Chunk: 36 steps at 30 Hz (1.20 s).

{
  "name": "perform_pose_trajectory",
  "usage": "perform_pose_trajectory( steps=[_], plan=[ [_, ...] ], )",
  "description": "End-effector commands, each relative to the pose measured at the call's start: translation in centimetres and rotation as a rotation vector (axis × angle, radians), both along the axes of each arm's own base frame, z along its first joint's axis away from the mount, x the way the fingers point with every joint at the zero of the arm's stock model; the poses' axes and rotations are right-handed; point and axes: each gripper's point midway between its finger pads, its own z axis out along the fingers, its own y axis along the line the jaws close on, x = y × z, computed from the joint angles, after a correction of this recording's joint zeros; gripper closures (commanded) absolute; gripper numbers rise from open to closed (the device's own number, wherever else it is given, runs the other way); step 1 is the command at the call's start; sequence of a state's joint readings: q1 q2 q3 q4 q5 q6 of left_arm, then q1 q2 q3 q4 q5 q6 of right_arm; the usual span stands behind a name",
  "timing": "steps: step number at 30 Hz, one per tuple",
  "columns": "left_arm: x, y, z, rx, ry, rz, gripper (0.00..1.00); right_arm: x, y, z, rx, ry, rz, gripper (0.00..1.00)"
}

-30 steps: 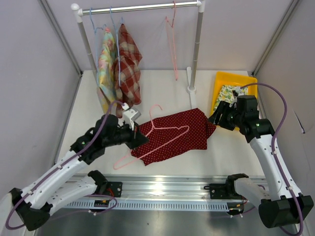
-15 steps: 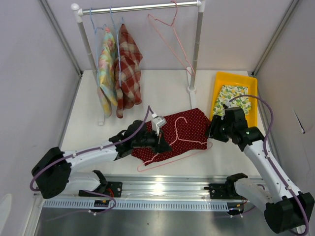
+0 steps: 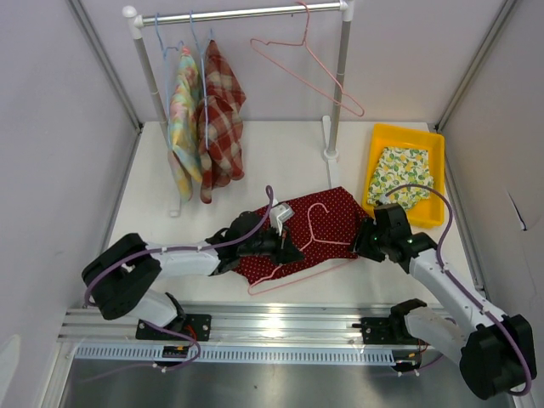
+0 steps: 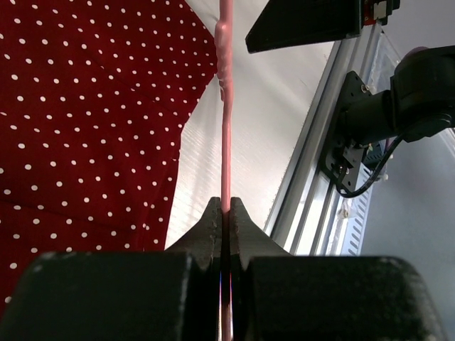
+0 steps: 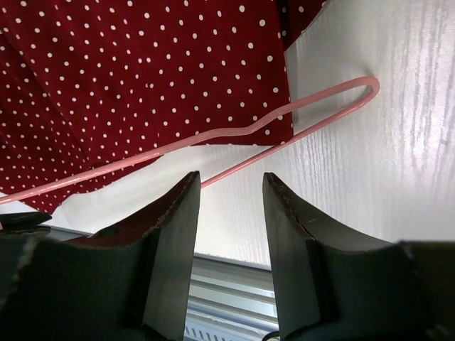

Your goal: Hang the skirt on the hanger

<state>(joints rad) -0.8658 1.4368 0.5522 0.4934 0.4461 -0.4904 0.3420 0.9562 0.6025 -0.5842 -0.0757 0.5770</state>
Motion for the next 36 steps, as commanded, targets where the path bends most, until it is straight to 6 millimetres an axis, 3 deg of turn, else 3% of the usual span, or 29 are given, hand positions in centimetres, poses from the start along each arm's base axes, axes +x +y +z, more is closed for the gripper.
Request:
perform_pose_trajectory(
  steps=[1,6,23,36],
  plan=[
    [0.5,-0.9,0.8,-0.062,-0.049,-0.005,1.0,1.8,0.7,-0.1,0.022,-0.054,-0.026,0.55],
    [0.3,-0.8,-0.2,-0.058,-0.028,-0.005,1.0,1.8,0.7,-2.1,0.001,-0.026,-0.032,0.55],
    [1.5,-0.4,-1.6,-0.015,-0.01,0.026,1.0,1.4,-0.1,-4.8,-0.038,-0.015,-0.044,0.53],
    [1.9,-0.1,-2.5,0.007,0.004,0.038,1.0,2.2,-0.3,-5.0,-0.055,-0.035,-0.061,0.51]
  ],
)
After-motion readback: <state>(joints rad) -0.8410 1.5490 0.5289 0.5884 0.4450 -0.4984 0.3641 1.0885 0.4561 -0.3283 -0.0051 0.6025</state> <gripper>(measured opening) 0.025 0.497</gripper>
